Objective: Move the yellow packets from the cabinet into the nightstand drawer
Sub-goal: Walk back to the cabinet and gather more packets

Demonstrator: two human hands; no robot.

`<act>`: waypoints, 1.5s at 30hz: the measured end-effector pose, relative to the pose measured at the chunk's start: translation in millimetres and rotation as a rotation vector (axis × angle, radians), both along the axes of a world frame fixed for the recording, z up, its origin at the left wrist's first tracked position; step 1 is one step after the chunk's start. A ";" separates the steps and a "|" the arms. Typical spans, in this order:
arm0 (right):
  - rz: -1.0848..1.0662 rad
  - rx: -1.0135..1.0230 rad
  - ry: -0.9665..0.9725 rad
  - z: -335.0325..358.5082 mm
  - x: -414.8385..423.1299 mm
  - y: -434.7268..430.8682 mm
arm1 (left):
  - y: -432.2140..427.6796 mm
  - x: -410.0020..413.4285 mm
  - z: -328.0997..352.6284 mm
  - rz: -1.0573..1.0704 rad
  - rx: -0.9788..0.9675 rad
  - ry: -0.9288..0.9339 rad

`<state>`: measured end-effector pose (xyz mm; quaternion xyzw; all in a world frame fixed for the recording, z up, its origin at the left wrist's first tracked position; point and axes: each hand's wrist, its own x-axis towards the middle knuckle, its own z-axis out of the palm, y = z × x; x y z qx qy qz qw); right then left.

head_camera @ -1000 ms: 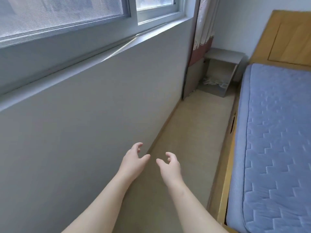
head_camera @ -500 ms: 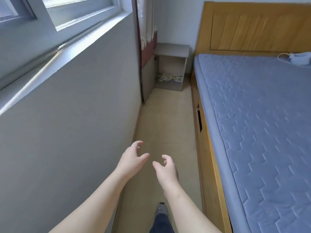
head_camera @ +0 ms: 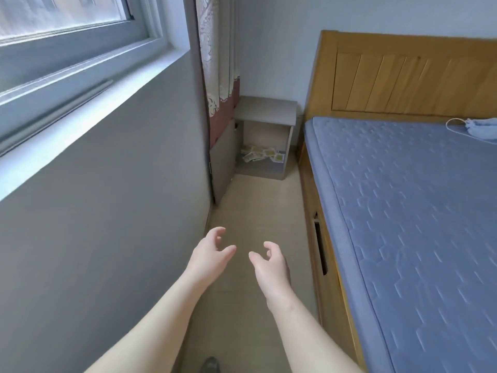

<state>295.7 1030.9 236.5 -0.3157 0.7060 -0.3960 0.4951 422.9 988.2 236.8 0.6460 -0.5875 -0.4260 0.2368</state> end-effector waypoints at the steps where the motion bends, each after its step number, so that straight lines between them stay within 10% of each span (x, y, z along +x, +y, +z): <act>1: -0.011 0.003 0.000 -2.8 -5.2 -21.9 | -23.5 -5.2 -3.2 -0.013 0.003 0.002; 32: -0.066 0.038 0.092 -43.9 -213.1 -716.4 | -725.0 -214.3 -35.4 -0.062 0.061 -0.056; 45: 0.022 0.185 0.147 -161.2 -246.9 -957.3 | -974.8 -255.0 -147.4 -0.137 0.178 -0.098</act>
